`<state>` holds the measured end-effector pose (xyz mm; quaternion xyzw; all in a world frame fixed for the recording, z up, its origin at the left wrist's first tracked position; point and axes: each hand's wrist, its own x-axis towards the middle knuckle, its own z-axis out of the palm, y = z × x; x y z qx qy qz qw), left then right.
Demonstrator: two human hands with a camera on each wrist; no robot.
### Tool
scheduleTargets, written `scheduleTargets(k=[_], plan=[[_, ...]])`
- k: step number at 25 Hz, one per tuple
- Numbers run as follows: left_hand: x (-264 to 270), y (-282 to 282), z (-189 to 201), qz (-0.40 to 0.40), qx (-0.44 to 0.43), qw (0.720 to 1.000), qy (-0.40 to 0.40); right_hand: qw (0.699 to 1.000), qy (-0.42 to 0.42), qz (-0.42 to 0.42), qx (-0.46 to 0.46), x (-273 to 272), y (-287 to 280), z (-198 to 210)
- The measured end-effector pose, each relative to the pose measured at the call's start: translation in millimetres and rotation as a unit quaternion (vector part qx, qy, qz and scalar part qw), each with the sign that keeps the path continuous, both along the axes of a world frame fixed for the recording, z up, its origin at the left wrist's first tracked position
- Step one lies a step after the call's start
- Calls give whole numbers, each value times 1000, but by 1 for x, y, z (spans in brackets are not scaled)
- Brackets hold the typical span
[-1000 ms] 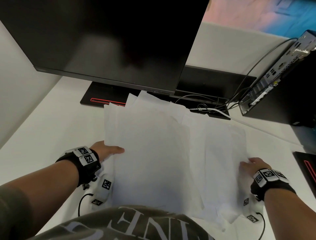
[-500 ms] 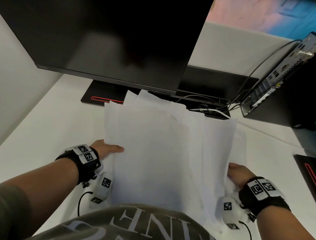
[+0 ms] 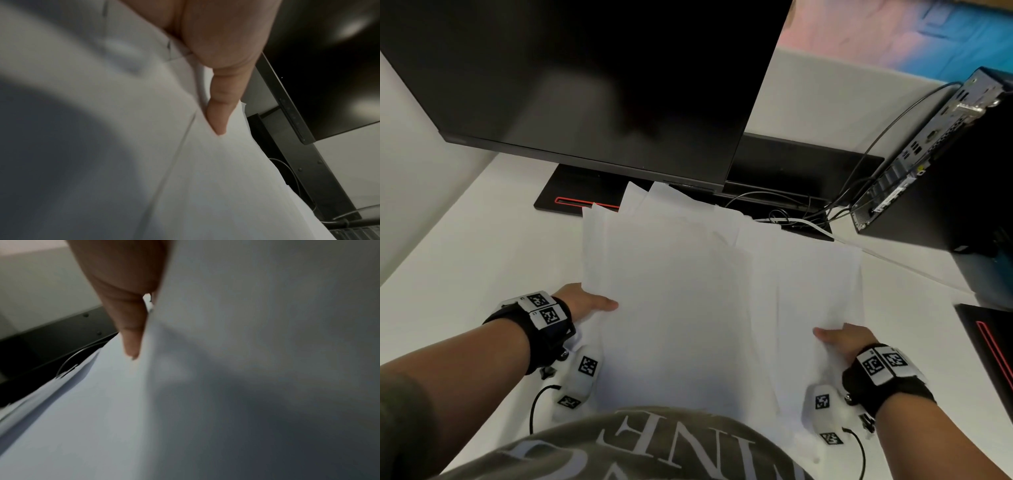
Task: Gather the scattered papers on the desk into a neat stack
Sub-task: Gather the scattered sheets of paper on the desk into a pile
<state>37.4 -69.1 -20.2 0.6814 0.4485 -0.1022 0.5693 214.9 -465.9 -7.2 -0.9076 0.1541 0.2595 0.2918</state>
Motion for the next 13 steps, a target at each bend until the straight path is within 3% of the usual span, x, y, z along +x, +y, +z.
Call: scheduleTargets(k=[3, 6, 8, 13], plan=[[0, 1, 0, 0, 6, 1000, 5, 997, -3, 9, -82, 7, -3, 16], [2, 3, -1, -3, 8, 1000, 13, 994, -9, -99, -54, 13, -9, 17], [2, 5, -3, -7, 10, 1000, 15, 996, -2, -56, -65, 15, -10, 17], [2, 2, -4, -1, 10, 1000, 7, 990, 6, -124, 66, 8, -24, 16]])
